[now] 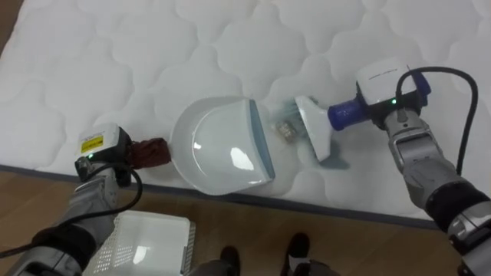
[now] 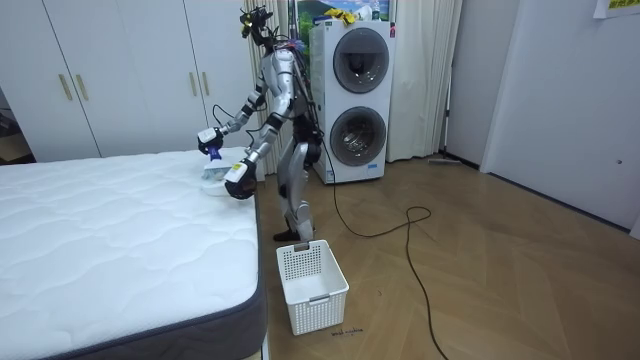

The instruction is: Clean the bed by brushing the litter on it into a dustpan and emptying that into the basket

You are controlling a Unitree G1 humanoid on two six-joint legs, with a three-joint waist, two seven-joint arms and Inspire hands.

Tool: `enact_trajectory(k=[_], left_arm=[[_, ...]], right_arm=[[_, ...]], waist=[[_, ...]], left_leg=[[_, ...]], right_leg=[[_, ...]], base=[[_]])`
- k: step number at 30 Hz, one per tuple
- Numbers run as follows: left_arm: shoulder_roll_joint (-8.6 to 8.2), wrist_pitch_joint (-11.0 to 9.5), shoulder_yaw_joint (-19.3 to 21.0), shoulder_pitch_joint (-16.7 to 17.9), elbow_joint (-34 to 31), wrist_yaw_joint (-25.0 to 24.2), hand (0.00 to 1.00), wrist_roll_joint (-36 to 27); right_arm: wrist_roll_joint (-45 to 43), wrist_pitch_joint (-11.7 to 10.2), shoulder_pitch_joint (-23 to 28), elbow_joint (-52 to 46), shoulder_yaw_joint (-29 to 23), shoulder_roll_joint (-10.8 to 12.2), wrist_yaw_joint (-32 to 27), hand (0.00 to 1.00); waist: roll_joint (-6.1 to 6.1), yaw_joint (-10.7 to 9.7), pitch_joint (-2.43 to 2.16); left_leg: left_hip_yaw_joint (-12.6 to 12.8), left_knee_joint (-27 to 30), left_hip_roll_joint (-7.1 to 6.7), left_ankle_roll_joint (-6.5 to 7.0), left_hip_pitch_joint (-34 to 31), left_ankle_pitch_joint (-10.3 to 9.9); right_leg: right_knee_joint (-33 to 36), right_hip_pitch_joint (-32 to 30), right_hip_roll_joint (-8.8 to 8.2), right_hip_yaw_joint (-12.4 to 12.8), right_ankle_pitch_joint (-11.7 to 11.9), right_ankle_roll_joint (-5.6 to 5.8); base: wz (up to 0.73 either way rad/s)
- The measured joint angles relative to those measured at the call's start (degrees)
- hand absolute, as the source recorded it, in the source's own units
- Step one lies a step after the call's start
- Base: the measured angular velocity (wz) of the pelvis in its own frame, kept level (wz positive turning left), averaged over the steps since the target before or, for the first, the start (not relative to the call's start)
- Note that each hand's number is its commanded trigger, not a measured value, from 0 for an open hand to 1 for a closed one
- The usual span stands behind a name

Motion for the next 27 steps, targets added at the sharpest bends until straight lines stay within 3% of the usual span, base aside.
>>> enact_trajectory(k=[10,27], left_arm=[[-0.02,-0.30,-0.04,0.20,-0.86,-0.05,1.00,1.70],[-0.39,-2.21,-0.59,0.25,-0.76,0.21,1.00,4.46]], right_arm=[[4.04,-0.05,0.00,-0.03,-0.79,1.86,4.39,1.00],[9.46,-2.75,0.40,-0.09,-1.10,3.61,7.30,1.00]], waist=[[0.08,-0.16,-0.08],[0.66,-0.62,-0.16]], left_leg=[[0.05,0.32,0.08,0.00,0.07,0.01],[1.02,-0.49,0.13,-0.01,1.56,0.01]], right_leg=[[0.05,0.11,0.03,0.03,0.01,-0.01],[0.02,0.92,0.09,0.91,0.03,-0.05]], base=[[0.00],[-0.02]])
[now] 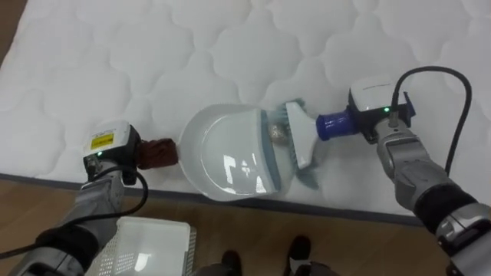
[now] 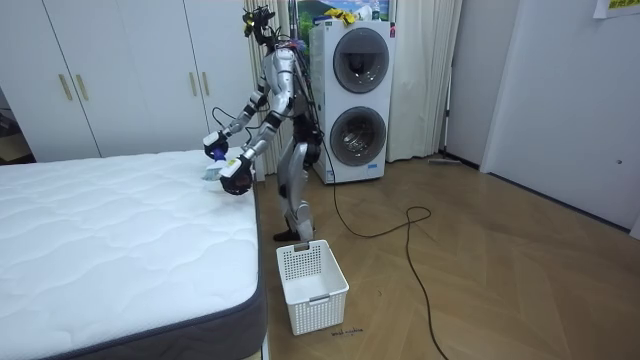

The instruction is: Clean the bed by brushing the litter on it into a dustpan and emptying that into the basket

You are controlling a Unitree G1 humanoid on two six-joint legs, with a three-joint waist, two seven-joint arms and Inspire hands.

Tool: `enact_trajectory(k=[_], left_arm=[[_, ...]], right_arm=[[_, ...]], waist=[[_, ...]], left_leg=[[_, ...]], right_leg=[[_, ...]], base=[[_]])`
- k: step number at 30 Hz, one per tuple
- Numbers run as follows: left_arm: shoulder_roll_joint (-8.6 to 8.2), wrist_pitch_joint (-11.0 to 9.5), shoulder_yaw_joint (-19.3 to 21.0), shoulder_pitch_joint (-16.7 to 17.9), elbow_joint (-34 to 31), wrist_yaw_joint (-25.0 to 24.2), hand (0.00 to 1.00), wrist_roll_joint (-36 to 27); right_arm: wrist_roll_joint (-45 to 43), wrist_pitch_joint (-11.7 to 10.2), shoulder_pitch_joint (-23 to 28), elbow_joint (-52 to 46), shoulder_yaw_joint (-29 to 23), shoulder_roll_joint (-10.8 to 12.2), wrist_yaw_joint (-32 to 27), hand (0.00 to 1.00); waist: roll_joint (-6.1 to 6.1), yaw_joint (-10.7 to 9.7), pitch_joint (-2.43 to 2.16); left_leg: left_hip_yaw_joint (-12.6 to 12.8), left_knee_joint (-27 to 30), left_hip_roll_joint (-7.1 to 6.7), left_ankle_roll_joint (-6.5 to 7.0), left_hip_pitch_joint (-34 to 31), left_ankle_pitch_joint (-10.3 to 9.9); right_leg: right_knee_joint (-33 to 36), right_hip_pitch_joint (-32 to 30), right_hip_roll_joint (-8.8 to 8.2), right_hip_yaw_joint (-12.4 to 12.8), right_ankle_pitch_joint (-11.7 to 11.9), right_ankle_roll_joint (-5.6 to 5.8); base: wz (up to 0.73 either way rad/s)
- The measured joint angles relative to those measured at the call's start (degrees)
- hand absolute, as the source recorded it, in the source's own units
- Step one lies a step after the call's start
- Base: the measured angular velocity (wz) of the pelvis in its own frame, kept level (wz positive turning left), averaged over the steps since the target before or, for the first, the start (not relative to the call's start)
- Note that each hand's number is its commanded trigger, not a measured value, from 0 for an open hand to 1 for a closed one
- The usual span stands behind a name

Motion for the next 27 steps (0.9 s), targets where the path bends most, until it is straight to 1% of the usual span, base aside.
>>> enact_trajectory(k=[3,10,13,16,18,21,27], left_arm=[[0.19,-0.85,0.18,-0.12,0.97,0.09,1.00,0.05],[0.22,-1.20,0.31,-0.12,1.22,0.17,1.00,0.43],[0.34,-1.90,0.64,-0.10,1.22,0.67,1.00,1.59],[0.34,-2.28,0.63,-0.03,1.43,1.33,1.00,1.61],[0.34,-2.89,0.63,-0.03,2.03,1.64,1.00,1.60],[0.33,-3.39,0.63,-0.03,2.39,1.78,1.00,1.60],[0.25,-3.98,0.62,0.53,2.52,2.95,1.00,1.61]], right_arm=[[0.18,-1.13,0.01,-1.48,0.11,0.06,1.38,1.00],[0.54,-1.67,0.01,-2.47,0.58,0.29,1.85,1.00],[0.91,-1.80,0.01,-3.56,0.53,0.18,2.14,1.00],[1.25,-3.25,0.02,-3.71,0.56,0.27,2.10,1.00],[1.28,-4.13,0.11,-3.71,0.56,0.44,2.01,1.00],[1.33,-4.20,0.12,-3.71,0.73,0.64,2.01,1.00],[2.23,-4.20,0.13,-3.68,1.02,0.48,1.92,1.00]], waist=[[0.00,-0.30,0.00],[-0.01,0.04,0.01],[0.00,0.18,0.01],[0.04,0.27,0.03],[0.14,0.28,0.09],[0.36,0.38,0.22],[0.55,0.55,0.32]], left_leg=[[-0.01,0.11,-0.02,0.00,-0.15,0.00],[-0.29,0.34,0.03,0.02,-0.67,0.00],[-0.27,0.26,0.11,0.02,-0.67,0.00],[-0.27,0.73,0.23,0.01,-0.60,0.01],[-0.27,0.77,0.26,0.02,-0.58,0.01],[-0.41,0.62,0.25,0.02,-0.59,0.00],[-0.27,-0.13,0.14,0.01,-0.30,0.00]], right_leg=[[-0.11,-0.02,0.00,0.06,0.00,0.01],[-0.67,-0.06,0.04,-0.30,-0.01,0.04],[-0.87,-0.06,0.10,-0.81,-0.01,0.03],[-0.81,0.04,0.15,-1.00,0.00,0.03],[-0.83,0.10,0.15,-1.07,0.00,0.02],[-0.85,0.11,0.12,-1.13,0.00,0.03],[-0.78,0.12,0.08,-1.07,0.00,0.02]], base=[[0.00],[0.01],[0.00],[0.00],[0.00],[0.00],[-0.01]])
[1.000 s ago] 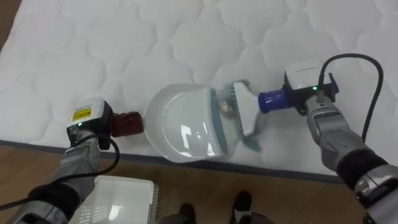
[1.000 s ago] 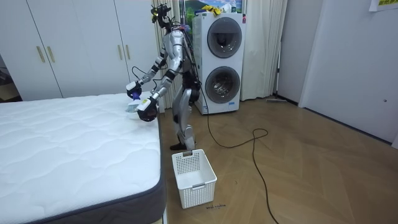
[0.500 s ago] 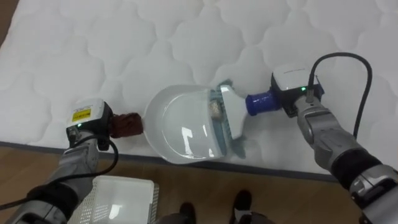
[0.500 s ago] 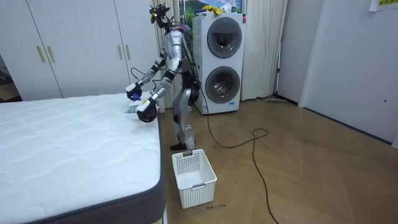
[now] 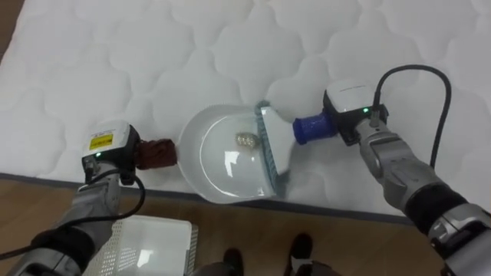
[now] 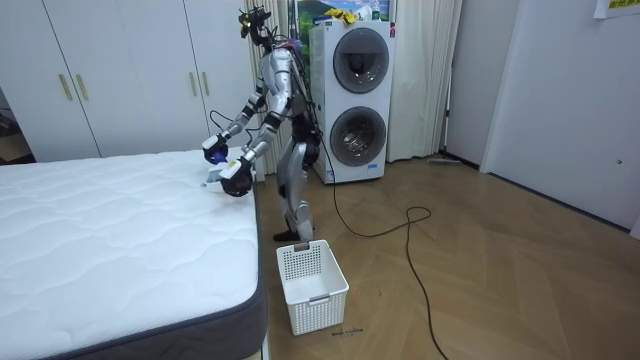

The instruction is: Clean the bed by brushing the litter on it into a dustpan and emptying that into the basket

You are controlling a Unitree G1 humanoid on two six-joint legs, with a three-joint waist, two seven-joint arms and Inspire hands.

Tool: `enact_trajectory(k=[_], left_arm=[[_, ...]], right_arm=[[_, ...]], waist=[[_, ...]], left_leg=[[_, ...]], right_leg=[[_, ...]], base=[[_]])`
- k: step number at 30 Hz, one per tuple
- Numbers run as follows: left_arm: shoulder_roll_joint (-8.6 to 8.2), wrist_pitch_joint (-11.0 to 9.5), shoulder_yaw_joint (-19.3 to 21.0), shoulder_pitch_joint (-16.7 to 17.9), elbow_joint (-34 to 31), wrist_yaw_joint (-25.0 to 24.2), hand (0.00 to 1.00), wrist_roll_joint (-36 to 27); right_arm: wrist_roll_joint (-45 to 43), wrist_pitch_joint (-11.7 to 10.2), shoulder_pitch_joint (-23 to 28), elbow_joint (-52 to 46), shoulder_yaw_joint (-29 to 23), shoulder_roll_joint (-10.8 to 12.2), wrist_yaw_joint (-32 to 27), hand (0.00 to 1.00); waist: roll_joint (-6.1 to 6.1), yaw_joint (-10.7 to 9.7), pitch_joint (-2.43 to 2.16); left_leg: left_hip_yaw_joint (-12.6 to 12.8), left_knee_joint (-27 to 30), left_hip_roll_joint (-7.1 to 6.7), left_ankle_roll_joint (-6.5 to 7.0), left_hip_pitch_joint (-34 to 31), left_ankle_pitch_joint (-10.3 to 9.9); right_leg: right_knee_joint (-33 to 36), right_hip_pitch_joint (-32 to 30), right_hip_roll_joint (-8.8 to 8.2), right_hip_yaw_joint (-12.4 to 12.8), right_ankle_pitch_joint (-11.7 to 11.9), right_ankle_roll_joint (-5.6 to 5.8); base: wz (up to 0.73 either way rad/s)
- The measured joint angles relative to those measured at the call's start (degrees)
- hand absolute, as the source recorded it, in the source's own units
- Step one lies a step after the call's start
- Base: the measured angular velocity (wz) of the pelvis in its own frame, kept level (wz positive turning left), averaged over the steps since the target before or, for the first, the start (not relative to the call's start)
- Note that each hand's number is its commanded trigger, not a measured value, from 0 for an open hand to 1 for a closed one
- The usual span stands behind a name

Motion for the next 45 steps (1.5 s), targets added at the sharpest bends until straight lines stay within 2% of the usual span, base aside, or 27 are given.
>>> enact_trajectory(k=[26,29,32,37,40,41,42,43,45], left_arm=[[0.01,-0.17,-0.01,0.17,0.81,0.13,1.00,-0.03],[0.03,-0.32,0.00,0.18,0.98,0.12,1.00,-0.03],[0.04,-0.55,0.00,0.31,0.98,0.10,1.00,-0.04],[0.36,-0.49,0.00,0.54,0.69,0.04,1.00,-0.04],[0.44,-0.32,0.83,0.56,0.60,-0.12,1.00,0.30],[0.44,-0.35,2.02,0.76,0.36,-0.13,1.00,1.49],[0.51,-0.26,2.30,0.86,0.25,-0.10,1.00,1.91],[0.50,-0.27,2.29,0.91,0.23,-0.10,1.00,1.92],[0.54,-0.37,2.28,2.37,-0.25,-0.09,1.00,1.82]], right_arm=[[0.51,-0.82,0.33,0.24,0.16,-0.56,-1.15,1.00],[0.88,-1.38,0.37,0.24,0.06,-1.13,-1.17,1.00],[2.33,-2.30,1.11,0.27,0.04,-2.75,-2.14,1.00],[9.57,-3.39,2.53,2.64,-0.57,-4.75,-3.39,1.00],[9.80,-3.60,3.73,3.61,-4.25,-5.29,-3.40,1.00],[10.01,-3.76,3.86,4.62,-5.02,-5.44,-3.40,1.00],[10.46,-3.67,4.27,5.17,-5.18,-5.93,-3.40,1.00],[10.90,-3.74,4.36,5.58,-5.18,-6.23,-3.39,1.00],[12.69,-3.71,4.72,6.91,-6.18,-6.39,-3.27,1.00]], waist=[[-0.03,0.01,0.00],[-0.05,-0.07,-0.01],[-0.11,-0.06,-0.03],[-0.90,-0.27,-0.28],[-2.10,-0.64,-0.32],[-2.94,-0.63,-0.31],[-3.59,-0.67,-0.53],[-3.78,-0.78,-0.52],[-4.32,-1.17,-0.86]], left_leg=[[0.45,-0.81,-0.01,0.00,0.68,0.00],[0.33,-0.80,0.16,0.00,0.64,0.00],[0.08,-0.74,0.14,0.00,0.71,0.00],[0.05,-0.69,-0.15,0.01,0.97,0.00],[0.27,-0.11,-0.18,0.02,1.16,0.01],[0.60,-0.05,-0.18,0.02,1.69,0.01],[0.66,-0.02,-0.17,0.02,2.20,0.01],[0.65,-0.09,-0.18,0.01,2.70,0.01],[0.77,-1.29,-0.06,0.01,4.89,0.01]], right_leg=[[0.06,0.02,-0.06,0.18,0.00,0.00],[0.04,0.02,-0.11,0.22,0.00,0.00],[-0.09,0.28,-0.11,0.24,0.00,0.00],[0.15,0.40,-0.22,0.26,-0.10,0.12],[0.43,0.49,-0.61,0.66,-0.46,0.13],[0.79,0.63,-0.61,1.08,-0.64,0.13],[0.70,1.14,-0.53,1.21,-0.71,0.12],[0.54,1.70,-0.48,1.19,-0.72,0.14],[-0.46,3.94,-0.16,1.47,-0.75,0.35]], base=[[0.00],[0.00],[0.01],[0.00],[-0.03],[-0.10],[-0.07],[-0.04],[-0.04]])
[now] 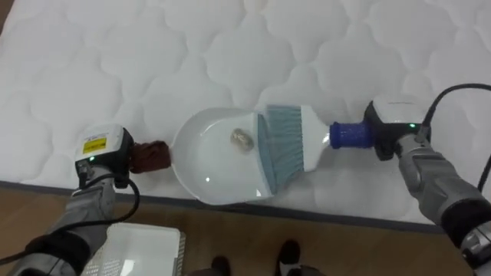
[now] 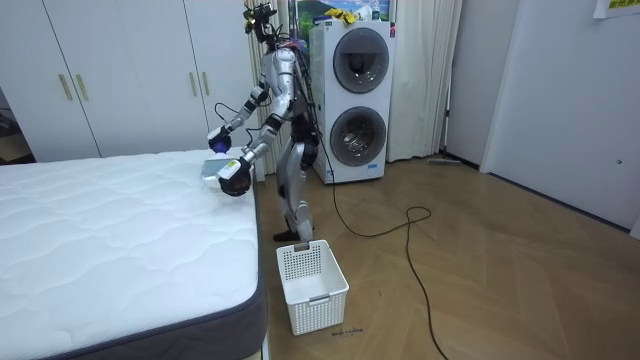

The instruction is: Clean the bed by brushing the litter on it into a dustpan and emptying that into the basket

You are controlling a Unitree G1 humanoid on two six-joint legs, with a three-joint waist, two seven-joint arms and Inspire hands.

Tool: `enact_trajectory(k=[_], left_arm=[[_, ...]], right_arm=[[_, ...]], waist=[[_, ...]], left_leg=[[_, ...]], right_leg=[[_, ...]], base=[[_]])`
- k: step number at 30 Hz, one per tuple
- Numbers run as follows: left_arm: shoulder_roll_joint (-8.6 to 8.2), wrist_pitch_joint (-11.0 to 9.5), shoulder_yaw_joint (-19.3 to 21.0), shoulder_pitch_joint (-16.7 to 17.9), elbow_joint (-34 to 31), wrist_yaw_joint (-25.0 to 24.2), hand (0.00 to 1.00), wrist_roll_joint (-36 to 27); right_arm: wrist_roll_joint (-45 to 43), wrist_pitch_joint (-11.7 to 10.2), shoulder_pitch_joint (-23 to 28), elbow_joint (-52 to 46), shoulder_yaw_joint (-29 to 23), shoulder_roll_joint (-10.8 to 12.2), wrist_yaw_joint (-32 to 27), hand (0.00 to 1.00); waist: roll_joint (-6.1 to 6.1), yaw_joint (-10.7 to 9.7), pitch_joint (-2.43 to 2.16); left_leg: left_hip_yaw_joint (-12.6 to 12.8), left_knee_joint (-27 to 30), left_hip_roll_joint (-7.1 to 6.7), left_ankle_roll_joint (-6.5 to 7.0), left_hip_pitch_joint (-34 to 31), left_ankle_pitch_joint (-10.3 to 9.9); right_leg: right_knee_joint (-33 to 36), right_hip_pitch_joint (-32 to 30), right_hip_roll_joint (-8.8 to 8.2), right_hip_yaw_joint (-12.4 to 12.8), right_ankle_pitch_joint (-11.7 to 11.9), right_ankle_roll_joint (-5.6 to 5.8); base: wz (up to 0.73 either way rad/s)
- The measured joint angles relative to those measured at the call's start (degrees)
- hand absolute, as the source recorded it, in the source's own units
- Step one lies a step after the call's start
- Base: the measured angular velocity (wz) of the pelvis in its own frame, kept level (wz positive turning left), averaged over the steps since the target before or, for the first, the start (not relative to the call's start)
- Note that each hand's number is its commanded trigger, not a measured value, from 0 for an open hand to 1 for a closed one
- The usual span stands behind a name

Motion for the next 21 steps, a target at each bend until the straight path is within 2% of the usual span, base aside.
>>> enact_trajectory(k=[2,5,8,9,10,11,12,16,19,21], left_arm=[[0.05,0.05,0.00,1.04,-0.53,-0.01,1.00,0.01],[0.05,0.10,0.01,2.57,-0.77,-0.10,1.00,-0.09],[0.12,0.34,1.60,4.60,-2.31,-0.35,1.00,-0.11],[0.11,0.53,2.54,5.08,-2.56,-0.40,1.00,-0.23],[0.11,0.77,2.79,5.25,-2.73,-0.54,1.00,-0.25],[0.13,1.41,3.29,5.92,-3.58,-1.02,1.00,-0.21],[0.11,1.67,3.88,6.51,-4.29,-1.41,1.00,-0.28],[-0.05,2.28,4.53,7.99,-6.42,-1.99,1.00,-1.92],[-0.80,2.32,6.46,11.74,-9.98,-2.86,1.00,-1.87],[-0.84,2.43,8.38,15.11,-14.06,-2.92,1.00,-2.58]], right_arm=[[0.49,-0.07,0.49,0.00,-1.73,-0.16,-0.01,1.00],[1.60,-0.53,1.56,-0.16,-4.85,-0.50,-0.02,1.00],[1.94,-0.49,3.94,-0.44,-8.02,-0.59,-0.24,1.00],[2.05,-0.29,4.37,-0.42,-8.61,-0.63,-0.27,0.64],[2.13,-0.26,4.76,-0.43,-9.23,-0.64,-0.30,0.00],[2.87,-0.15,5.68,-0.45,-9.77,-0.63,-0.38,0.00],[3.82,-0.07,6.35,-0.43,-10.04,-0.62,-0.38,0.00],[7.46,0.07,7.55,-0.41,-10.40,-0.62,-0.44,0.00],[9.88,-0.01,10.07,-0.94,-14.49,-0.60,-0.43,0.00],[13.04,0.80,12.94,-2.37,-17.68,-0.65,-0.46,0.00]], waist=[[-0.17,-0.92,-0.16],[-0.58,-1.17,-0.51],[-0.77,-1.47,-1.19],[-0.76,-1.57,-1.25],[-0.73,-1.66,-1.28],[-0.61,-1.66,-2.04],[-0.51,-1.85,-2.37],[-0.30,-2.09,-2.61],[-0.03,-2.30,-3.04],[-0.10,-2.50,-3.43]], left_leg=[[-0.06,-0.78,0.12,0.00,1.46,0.00],[-0.21,-1.50,0.02,0.00,3.58,0.00],[-0.75,-2.06,0.03,-0.01,5.36,0.00],[-0.82,-2.61,0.05,-0.02,6.32,0.01],[-0.82,-2.67,0.04,-0.02,6.75,0.01],[-0.89,-2.67,0.11,-0.02,7.08,0.01],[-0.87,-2.83,0.08,-0.02,7.87,0.01],[-0.80,-4.47,0.00,-0.02,10.56,0.01],[-0.70,-6.69,-0.24,-0.05,13.69,0.02],[-0.84,-8.41,-0.23,-0.34,15.61,0.23]], right_leg=[[-0.66,1.53,0.10,-0.09,0.00,0.17],[-0.93,3.55,0.09,-0.26,-0.17,0.45],[-2.22,5.98,0.34,-0.99,-0.21,0.63],[-2.81,6.90,0.66,-0.97,-0.07,0.80],[-2.92,7.33,0.77,-0.98,-0.07,0.81],[-3.62,7.95,0.98,-0.98,0.04,0.97],[-3.71,8.68,0.94,-1.07,0.09,1.01],[-4.62,11.20,1.06,-1.29,0.13,1.17],[-5.48,13.64,1.25,-1.12,-0.01,1.46],[-7.27,15.59,1.81,-1.00,0.20,1.73]], base=[[0.04],[0.02],[0.08],[0.06],[0.00],[0.00],[0.00],[-0.01],[-0.02],[0.03]])
